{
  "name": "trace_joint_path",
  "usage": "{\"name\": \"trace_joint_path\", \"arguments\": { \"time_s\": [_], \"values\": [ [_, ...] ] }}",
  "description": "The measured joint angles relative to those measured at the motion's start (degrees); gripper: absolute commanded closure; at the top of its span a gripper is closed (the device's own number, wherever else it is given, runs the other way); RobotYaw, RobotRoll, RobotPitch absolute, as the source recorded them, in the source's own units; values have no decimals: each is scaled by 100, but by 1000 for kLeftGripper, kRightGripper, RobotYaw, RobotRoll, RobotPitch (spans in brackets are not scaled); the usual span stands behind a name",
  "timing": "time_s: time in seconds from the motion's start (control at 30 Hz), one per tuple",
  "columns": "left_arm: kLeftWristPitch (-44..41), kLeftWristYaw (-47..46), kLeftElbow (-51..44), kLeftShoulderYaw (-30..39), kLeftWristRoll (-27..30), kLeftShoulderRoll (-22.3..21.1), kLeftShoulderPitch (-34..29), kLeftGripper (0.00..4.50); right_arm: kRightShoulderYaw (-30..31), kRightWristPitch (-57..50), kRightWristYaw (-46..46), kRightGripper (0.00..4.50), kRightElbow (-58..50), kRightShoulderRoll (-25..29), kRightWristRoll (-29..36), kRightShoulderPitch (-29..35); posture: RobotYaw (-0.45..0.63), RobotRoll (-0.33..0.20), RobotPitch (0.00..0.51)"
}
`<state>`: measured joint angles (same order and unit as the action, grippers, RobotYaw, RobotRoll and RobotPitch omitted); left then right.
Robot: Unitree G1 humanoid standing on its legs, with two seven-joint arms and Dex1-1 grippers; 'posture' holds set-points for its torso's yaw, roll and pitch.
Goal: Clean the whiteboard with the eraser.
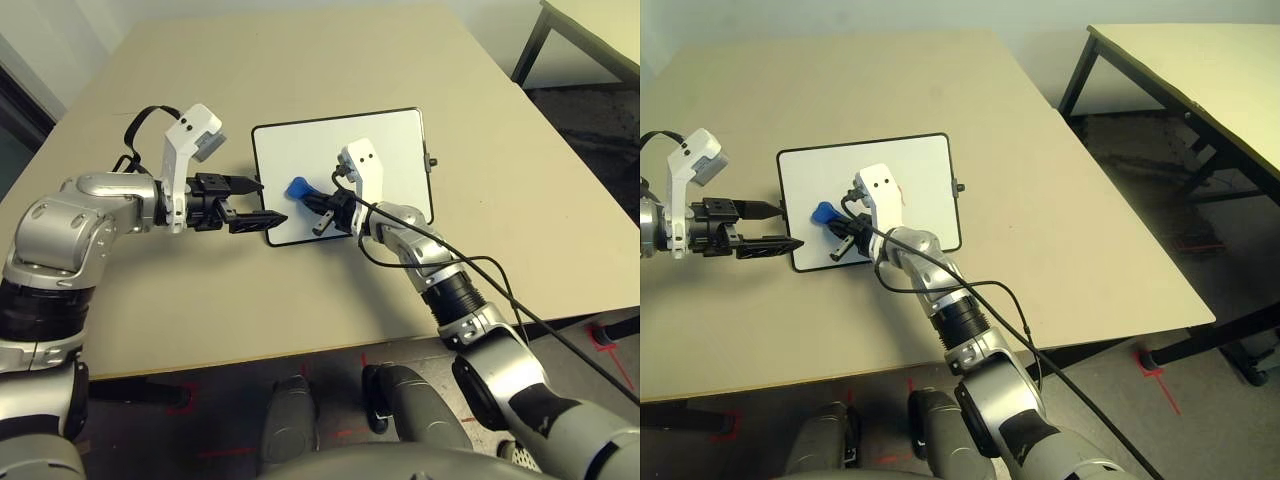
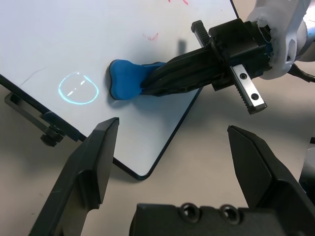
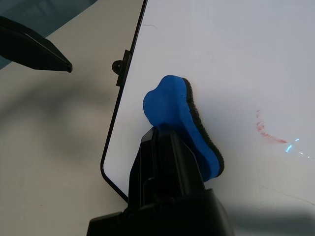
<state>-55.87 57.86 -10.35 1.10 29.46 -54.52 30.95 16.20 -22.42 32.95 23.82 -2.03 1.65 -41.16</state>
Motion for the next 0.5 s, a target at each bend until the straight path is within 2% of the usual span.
{"name": "trace_joint_path", "arguments": {
  "time_s": [0.5],
  "values": [
    [-25,1,-39,-26,20,23,38,0,-221,-40,-57,4463,-94,422,79,-3,-29,0,137]
  ]
}}
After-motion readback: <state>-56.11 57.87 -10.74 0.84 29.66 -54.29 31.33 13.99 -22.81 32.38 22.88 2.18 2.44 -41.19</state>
